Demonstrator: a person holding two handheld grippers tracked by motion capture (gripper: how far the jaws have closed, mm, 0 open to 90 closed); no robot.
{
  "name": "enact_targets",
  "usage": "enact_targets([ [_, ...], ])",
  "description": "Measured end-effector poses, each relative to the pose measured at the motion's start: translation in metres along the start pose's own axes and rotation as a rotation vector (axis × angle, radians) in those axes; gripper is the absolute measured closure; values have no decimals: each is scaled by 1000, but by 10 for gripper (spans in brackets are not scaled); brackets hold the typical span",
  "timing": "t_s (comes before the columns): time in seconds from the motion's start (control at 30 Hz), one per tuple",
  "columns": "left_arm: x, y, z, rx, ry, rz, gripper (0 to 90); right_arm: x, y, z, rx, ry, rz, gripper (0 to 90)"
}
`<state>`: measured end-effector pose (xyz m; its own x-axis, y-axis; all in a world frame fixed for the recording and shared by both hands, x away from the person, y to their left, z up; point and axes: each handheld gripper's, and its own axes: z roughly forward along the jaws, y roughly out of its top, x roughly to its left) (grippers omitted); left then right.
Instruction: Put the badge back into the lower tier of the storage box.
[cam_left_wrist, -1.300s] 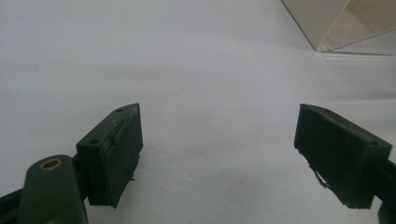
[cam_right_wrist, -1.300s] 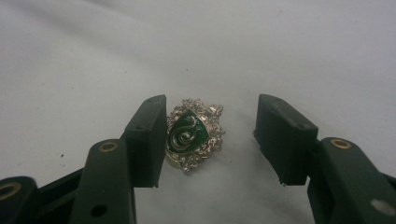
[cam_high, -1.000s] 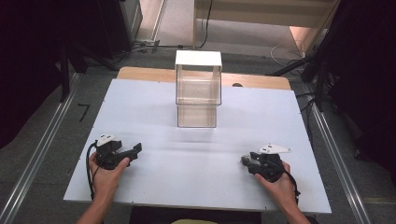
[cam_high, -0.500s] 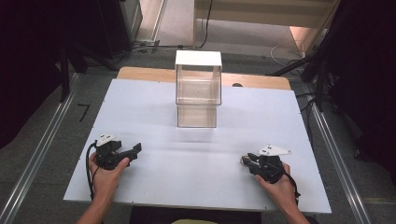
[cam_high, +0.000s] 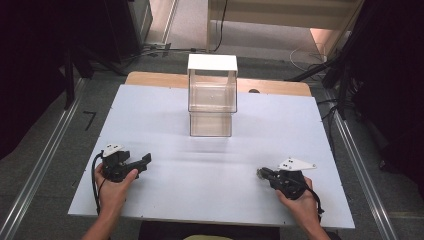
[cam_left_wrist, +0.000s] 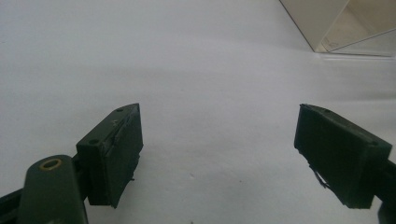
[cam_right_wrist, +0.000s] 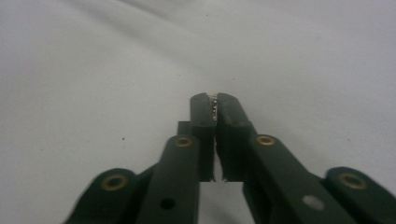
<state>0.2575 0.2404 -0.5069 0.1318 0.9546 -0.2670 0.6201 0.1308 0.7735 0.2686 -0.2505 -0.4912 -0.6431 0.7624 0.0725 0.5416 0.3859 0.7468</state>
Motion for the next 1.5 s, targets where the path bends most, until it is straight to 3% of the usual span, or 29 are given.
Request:
enact_targets([
  [0.63, 0, 0, -1, -3, -2, 2, 159, 1, 5, -6, -30, 29, 18, 859],
  [1.5, -1, 0, 0, -3, -1, 1, 158, 11, 33, -5, -91, 81, 14, 860],
])
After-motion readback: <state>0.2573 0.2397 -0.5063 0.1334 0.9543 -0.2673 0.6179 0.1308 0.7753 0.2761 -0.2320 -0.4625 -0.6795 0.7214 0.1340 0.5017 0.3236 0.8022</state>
